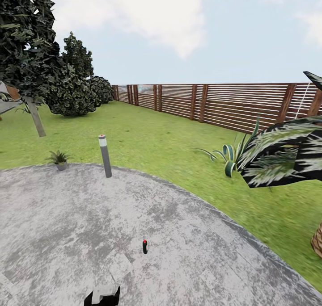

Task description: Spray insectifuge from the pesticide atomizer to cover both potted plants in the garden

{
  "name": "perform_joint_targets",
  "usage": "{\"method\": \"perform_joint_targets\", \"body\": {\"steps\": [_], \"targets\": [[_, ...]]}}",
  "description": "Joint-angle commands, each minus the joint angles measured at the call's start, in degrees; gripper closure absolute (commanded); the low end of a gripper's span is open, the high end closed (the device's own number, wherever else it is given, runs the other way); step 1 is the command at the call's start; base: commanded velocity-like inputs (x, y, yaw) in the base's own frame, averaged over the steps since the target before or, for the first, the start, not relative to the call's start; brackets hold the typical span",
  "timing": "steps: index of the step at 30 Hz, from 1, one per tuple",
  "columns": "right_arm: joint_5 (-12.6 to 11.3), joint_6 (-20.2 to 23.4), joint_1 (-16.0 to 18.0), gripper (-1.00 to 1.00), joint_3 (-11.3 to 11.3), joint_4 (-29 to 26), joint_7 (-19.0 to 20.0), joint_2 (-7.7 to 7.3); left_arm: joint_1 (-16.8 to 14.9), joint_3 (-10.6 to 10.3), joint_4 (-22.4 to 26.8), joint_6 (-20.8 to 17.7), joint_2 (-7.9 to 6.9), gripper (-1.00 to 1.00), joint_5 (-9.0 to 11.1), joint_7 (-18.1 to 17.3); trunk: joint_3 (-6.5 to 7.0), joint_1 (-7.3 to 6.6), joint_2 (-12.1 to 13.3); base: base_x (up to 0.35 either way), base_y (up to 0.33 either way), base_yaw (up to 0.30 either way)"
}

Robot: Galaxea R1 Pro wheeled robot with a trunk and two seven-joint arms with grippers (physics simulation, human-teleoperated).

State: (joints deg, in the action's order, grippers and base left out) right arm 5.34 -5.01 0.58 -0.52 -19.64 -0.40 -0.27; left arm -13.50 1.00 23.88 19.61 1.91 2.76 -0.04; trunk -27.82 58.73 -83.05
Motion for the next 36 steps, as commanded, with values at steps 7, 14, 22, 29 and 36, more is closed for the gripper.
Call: {"method": "perform_joint_targets", "body": {"steps": [7, 14, 22, 29, 36], "targets": [[0.8, -0.1, 0.0, -1.0, 0.0, -0.6, -0.1, 0.03, -1.2, 0.1, 3.2, 0.1, 0.0, -1.0, 0.1, 0.0, -0.06, 0.0, 0.0, 0.0, 0.0, 0.005], [0.6, 2.9, 0.5, -1.0, 0.0, -13.1, -0.1, -0.08, -11.4, 0.0, 7.6, -2.1, 1.03, -1.0, -0.1, 0.0, -0.06, 0.0, 0.0, 0.0, 0.0, 0.0], [0.3, 26.9, 7.8, -1.0, 0.0, -23.8, 0.2, -0.08, -17.7, 0.0, 8.1, -3.7, 1.84, -1.0, 0.0, -0.1, -0.06, 0.0, 0.0, 0.0, 0.0, 0.0], [0.2, 30.7, 9.1, -1.0, -0.1, -33.8, 0.3, -0.04, -18.2, -0.4, 8.8, -3.6, 3.02, -1.0, -0.1, -0.2, -0.06, 0.0, 0.0, 0.0, 0.0, 0.0], [0.2, 31.2, 9.3, -1.0, 0.0, -38.5, 0.3, -0.09, -18.3, -3.5, 9.7, -3.6, 3.46, -1.0, -0.2, -0.1, -0.06, 0.0, 0.0, 0.0, 0.0, 0.0]]}}
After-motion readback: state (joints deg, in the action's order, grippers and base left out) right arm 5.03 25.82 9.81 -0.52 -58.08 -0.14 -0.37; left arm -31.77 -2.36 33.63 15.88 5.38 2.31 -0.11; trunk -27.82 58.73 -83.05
